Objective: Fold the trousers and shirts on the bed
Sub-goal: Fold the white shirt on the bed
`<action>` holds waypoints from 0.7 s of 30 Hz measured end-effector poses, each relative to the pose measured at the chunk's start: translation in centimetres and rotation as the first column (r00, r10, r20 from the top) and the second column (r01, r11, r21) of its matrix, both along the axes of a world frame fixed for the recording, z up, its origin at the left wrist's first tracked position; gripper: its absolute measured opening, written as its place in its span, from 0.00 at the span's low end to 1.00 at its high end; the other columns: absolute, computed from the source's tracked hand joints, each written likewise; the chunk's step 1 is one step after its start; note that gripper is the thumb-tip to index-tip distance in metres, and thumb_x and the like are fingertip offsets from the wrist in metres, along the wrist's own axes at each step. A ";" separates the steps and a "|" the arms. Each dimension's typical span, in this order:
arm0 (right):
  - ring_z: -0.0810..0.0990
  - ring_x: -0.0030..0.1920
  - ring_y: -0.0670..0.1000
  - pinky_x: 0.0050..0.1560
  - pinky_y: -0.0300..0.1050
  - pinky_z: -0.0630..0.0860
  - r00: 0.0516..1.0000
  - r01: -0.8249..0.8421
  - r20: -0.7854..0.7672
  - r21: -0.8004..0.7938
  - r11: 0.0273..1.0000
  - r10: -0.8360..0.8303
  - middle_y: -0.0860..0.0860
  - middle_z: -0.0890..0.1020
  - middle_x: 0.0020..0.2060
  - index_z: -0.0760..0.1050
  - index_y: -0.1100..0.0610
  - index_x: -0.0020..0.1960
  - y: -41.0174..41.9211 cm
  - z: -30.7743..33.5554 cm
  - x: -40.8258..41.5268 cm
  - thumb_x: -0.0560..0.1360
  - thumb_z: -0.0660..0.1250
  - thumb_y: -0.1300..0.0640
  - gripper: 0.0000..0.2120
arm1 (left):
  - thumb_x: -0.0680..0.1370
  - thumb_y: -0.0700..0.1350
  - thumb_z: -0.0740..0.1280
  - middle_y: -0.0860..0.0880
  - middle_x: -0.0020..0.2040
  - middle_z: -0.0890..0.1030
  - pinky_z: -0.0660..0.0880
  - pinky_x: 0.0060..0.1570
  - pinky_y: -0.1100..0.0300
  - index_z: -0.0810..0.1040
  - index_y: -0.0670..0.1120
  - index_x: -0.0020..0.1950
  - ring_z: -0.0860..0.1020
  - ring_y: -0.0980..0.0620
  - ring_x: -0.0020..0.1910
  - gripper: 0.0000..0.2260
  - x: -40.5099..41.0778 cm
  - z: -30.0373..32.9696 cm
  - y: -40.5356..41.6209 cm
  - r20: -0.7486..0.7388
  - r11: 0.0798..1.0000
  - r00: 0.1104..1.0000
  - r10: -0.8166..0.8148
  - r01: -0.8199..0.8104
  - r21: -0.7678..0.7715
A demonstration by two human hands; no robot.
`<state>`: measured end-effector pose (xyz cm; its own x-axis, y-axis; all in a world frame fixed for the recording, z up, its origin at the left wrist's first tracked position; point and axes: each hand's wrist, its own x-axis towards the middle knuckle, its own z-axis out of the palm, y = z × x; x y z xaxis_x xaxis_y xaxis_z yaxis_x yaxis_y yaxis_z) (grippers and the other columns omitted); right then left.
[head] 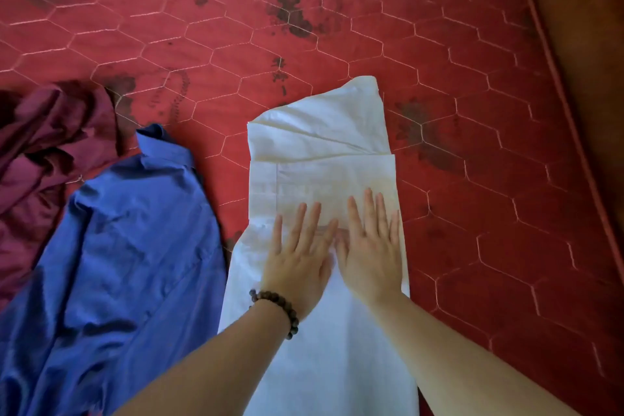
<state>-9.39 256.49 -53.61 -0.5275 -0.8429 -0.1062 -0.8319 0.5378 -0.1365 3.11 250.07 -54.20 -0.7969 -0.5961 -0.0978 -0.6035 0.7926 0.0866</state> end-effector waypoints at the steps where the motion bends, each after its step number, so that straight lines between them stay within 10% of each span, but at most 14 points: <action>1: 0.48 0.77 0.55 0.76 0.58 0.48 0.999 -0.052 -0.005 -0.017 0.999 0.052 0.55 0.53 0.77 0.57 0.55 0.77 1.8 -0.1 1.9 0.80 0.47 0.46 0.27 | 0.80 0.54 0.47 0.44 0.78 0.54 0.53 0.73 0.38 0.56 0.50 0.77 0.52 0.43 0.77 0.26 1.2 -0.3 1.5 0.015 1.000 1.000 -0.018 0.018 0.019; 21: 0.39 0.77 0.55 0.75 0.61 0.41 0.998 0.035 0.049 0.257 0.966 -0.049 0.56 0.42 0.77 0.40 0.46 0.78 25.4 -0.8 19.2 0.78 0.42 0.36 0.31 | 0.79 0.61 0.48 0.42 0.79 0.48 0.50 0.73 0.41 0.50 0.50 0.79 0.47 0.41 0.77 0.30 22.8 -1.4 18.8 0.129 0.984 0.991 -0.048 0.025 0.175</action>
